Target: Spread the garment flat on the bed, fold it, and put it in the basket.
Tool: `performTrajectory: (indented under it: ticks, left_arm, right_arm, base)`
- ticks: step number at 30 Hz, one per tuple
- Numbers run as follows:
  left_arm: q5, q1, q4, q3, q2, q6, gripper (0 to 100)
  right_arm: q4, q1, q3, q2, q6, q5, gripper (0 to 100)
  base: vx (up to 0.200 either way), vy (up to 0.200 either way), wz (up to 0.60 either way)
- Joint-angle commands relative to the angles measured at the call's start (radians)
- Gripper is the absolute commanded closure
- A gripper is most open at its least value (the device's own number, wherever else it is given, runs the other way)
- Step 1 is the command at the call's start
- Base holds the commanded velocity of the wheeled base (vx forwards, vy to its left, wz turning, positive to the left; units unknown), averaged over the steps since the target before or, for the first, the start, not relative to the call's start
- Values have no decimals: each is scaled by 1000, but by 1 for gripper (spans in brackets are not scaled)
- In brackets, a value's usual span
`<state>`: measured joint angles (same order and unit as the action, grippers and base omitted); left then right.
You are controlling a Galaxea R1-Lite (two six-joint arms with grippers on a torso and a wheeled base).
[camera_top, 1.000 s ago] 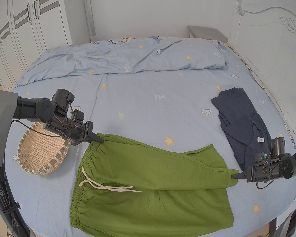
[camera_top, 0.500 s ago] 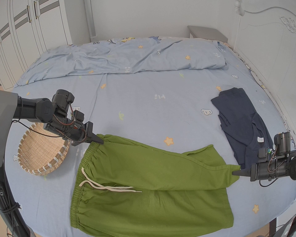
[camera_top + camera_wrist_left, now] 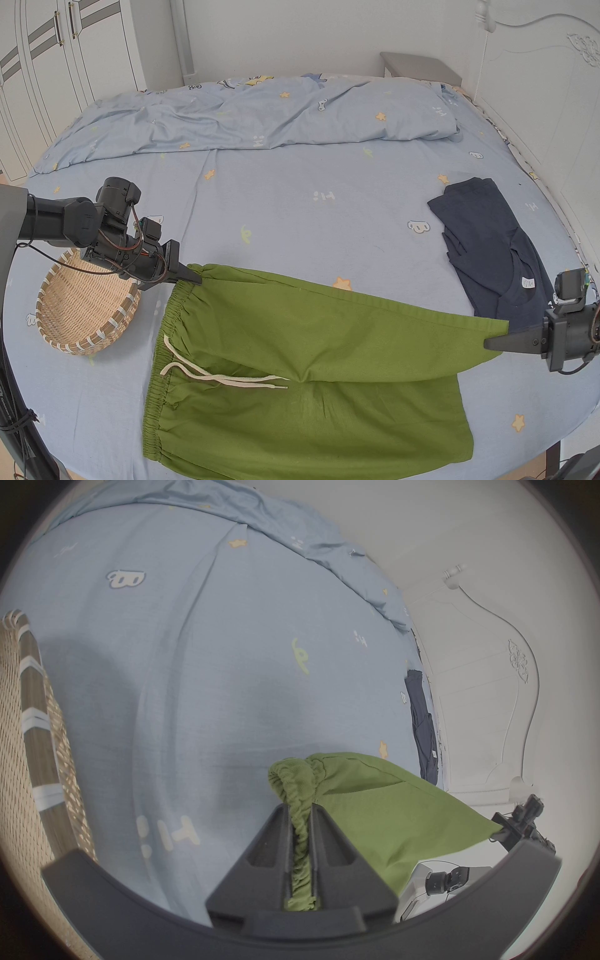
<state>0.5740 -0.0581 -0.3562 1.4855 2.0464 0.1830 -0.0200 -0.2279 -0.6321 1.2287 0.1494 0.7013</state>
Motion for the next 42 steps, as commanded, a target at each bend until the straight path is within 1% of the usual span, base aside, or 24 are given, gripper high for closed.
performTrajectory:
  ticks: [1, 7, 8, 11, 14, 15, 16, 17, 18, 20, 22, 24, 26, 27, 28, 34, 38, 42]
  left_arm:
    - [0, 9, 3, -4, -17, 1, 100]
    - [0, 11, 5, -11, -23, 1, 100]
    - [0, 12, 6, -16, -25, 1, 100]
    - [-2, 20, 22, -25, -29, 1, 100]
    - [-2, 34, 63, -57, -48, 1, 100]
    - [-2, 47, 114, -91, -57, 1, 100]
    - [-2, 47, 114, -91, -57, 1, 100]
    - [-3, 60, 163, -126, -74, 1, 100]
    - [-3, 61, 167, -129, -74, 1, 100]
    - [-8, 81, 252, -180, -84, 1, 100]
    - [-8, 84, 275, -192, -87, 1, 100]
    - [-10, 92, 335, -225, -95, 3, 100]
    - [-10, 95, 345, -229, -95, 3, 100]
    - [-8, 96, 353, -231, -94, 3, 100]
    - [-8, 96, 355, -231, -94, 3, 100]
    - [-10, 110, 391, -226, -81, 4, 100]
    - [-10, 116, 411, -225, -78, 4, 100]
    - [-11, 121, 460, -223, -54, 3, 100]
  right_arm:
    - [-11, -54, -35, -117, 16, -3, 100]
    - [2, -33, -46, -63, 24, -11, 100]
    - [11, -4, -55, -12, 18, -11, 100]
    - [37, 21, -72, 31, 18, -9, 100]
    - [72, 42, -101, 100, 21, -9, 100]
    - [87, 59, -133, 158, 18, -9, 100]
    - [87, 59, -133, 158, 18, -9, 100]
    - [94, 68, -176, 212, 16, -9, 100]
    - [95, 70, -179, 216, 16, -9, 100]
    - [100, 91, -267, 310, 15, -9, 100]
    - [104, 96, -297, 337, 15, -9, 100]
    - [111, 110, -399, 439, 13, -9, 100]
    - [109, 114, -437, 469, 13, -9, 100]
    - [109, 120, -485, 506, 13, -9, 100]
    - [109, 120, -489, 511, 13, -9, 100]
    - [100, 154, -684, 664, 13, -9, 100]
    - [100, 168, -761, 730, 13, -9, 100]
    - [81, 190, -867, 805, 12, -9, 100]
  base:
    - [0, 0, 0]
    - [0, 0, 0]
    - [0, 0, 0]
    - [0, 0, 0]
    - [0, 0, 0]
    - [0, 0, 0]
    - [0, 0, 0]
    - [0, 0, 0]
    - [0, 0, 0]
    - [0, 0, 0]
    - [0, 0, 0]
    - [0, 0, 0]
    - [0, 0, 0]
    - [0, 0, 0]
    - [0, 0, 0]
    - [0, 0, 0]
    - [0, 0, 0]
    - [0, 0, 0]
